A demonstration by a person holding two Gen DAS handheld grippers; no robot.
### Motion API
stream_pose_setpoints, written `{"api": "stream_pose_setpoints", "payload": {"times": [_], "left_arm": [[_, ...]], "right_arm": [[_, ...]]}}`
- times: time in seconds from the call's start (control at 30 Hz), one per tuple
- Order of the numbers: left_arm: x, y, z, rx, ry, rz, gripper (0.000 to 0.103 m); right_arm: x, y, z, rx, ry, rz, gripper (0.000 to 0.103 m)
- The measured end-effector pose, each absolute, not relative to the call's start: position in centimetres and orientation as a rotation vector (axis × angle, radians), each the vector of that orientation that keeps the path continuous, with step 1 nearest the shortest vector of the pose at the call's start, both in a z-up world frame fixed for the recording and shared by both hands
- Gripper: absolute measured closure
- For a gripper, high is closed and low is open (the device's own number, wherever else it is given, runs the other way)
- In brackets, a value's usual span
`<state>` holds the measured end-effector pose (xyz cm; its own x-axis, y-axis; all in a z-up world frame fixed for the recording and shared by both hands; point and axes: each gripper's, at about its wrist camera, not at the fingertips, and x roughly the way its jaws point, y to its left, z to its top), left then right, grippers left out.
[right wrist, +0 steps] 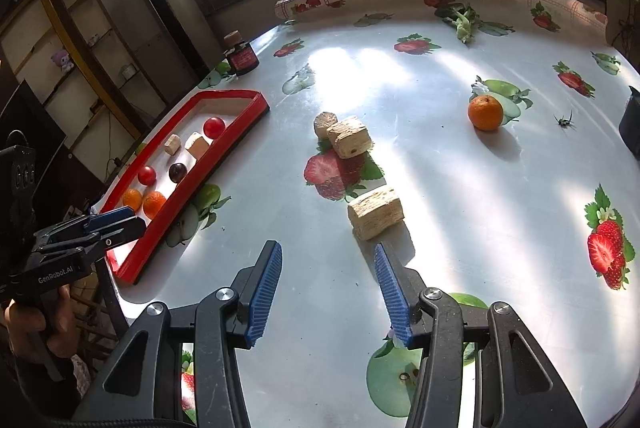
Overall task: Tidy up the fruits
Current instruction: 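Move both open tools back toward the beige foam blocks on the table, then grasp a foam block with the left tool while the right tool grasps another foam block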
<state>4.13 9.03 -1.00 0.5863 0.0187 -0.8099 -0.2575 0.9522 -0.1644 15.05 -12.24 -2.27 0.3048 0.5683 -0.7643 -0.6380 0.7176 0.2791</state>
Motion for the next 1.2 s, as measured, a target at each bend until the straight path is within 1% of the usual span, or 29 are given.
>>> {"api": "stream_pose_setpoints", "payload": {"times": [0.17,0.27,0.57,0.6,0.63,0.67,1.03,1.2], "left_arm": [[5.8,7.7,-0.9,-0.267,0.940,0.133,0.057],[7.1,7.0,-0.9,-0.262,0.941,0.113,0.057],[12.1,5.2,-1.6,-0.241,0.964,0.063,0.057],[12.7,5.1,-1.7,-0.244,0.965,0.054,0.057],[13.3,4.9,-1.9,-0.246,0.970,0.049,0.057],[13.9,4.7,-2.0,-0.245,0.975,0.043,0.057],[21.0,1.4,-4.7,-0.249,1.020,-0.002,0.057],[23.0,0.3,-5.8,-0.229,1.029,0.004,0.057]], "right_arm": [[16.2,-12.3,-3.1,-0.094,0.984,0.774,0.052],[16.8,-12.0,-3.7,-0.117,0.983,0.758,0.047],[19.5,-10.0,-5.4,-0.152,0.999,0.757,0.046],[19.6,-9.9,-5.4,-0.154,0.995,0.764,0.048],[19.6,-9.9,-5.4,-0.155,0.990,0.771,0.059],[19.6,-9.9,-5.4,-0.155,0.987,0.775,0.064],[19.5,-15.0,-3.5,-0.036,0.956,0.751,0.064],[19.7,-15.9,-3.4,-0.016,0.957,0.741,0.064]]}}
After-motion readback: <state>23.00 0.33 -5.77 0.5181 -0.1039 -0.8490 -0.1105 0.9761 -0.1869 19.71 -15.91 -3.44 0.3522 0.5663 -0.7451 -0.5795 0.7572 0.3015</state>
